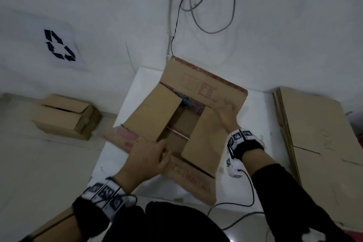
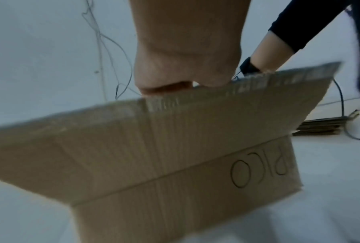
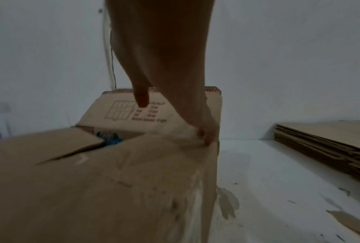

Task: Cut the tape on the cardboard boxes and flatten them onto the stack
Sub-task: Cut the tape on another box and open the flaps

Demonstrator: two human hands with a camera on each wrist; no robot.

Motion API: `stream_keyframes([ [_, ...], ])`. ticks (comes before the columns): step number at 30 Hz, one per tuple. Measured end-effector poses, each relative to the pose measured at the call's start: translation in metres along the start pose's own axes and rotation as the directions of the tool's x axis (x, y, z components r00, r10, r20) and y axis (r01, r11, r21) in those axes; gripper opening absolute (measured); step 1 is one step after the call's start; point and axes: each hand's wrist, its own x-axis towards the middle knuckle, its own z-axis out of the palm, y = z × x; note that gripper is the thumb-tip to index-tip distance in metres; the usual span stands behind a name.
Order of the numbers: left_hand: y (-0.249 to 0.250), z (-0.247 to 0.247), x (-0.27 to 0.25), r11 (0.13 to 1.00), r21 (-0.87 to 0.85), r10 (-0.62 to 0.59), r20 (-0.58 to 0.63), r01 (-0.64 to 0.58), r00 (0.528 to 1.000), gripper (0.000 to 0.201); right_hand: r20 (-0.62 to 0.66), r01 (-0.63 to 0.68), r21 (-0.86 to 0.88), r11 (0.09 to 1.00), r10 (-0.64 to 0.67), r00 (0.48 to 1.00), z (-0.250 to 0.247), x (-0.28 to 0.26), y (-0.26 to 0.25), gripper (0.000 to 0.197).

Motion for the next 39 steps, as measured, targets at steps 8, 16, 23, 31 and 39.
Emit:
stream_keyframes([
  [8,-0.033,0.059,0.006,0.956,0.292,-0.094,0.275,0.010,0.957,0.075,0.145,-0.077,-0.479,0.874,0.166,0.975,0.053,-0.011,-0.006,0.132],
  [16,-0.060,0.035,0.045,0.920,0.391,-0.219,0.460,0.025,0.860,0.094,0.146,0.076,0.192,0.978,-0.105,0.984,-0.016,-0.040,0.006,0.086],
  [23,-0.089,-0.006,0.048,0.989,0.146,-0.016,0.002,0.015,1.000,0.044,-0.202,-0.231,-0.224,0.947,0.186,0.962,-0.086,-0.088,0.056,0.059],
  [31,-0.169,-0.022,0.039,0.889,0.381,-0.164,-0.254,0.254,0.953,0.045,0.409,0.245,-0.486,0.839,-0.030,0.912,0.021,-0.187,0.036,0.062],
  [39,-0.209,0.018,0.028,0.855,-0.126,-0.446,0.318,0.504,0.837,0.071,0.361,0.244,-0.623,0.743,-0.003,0.933,0.041,-0.205,0.007,0.061],
])
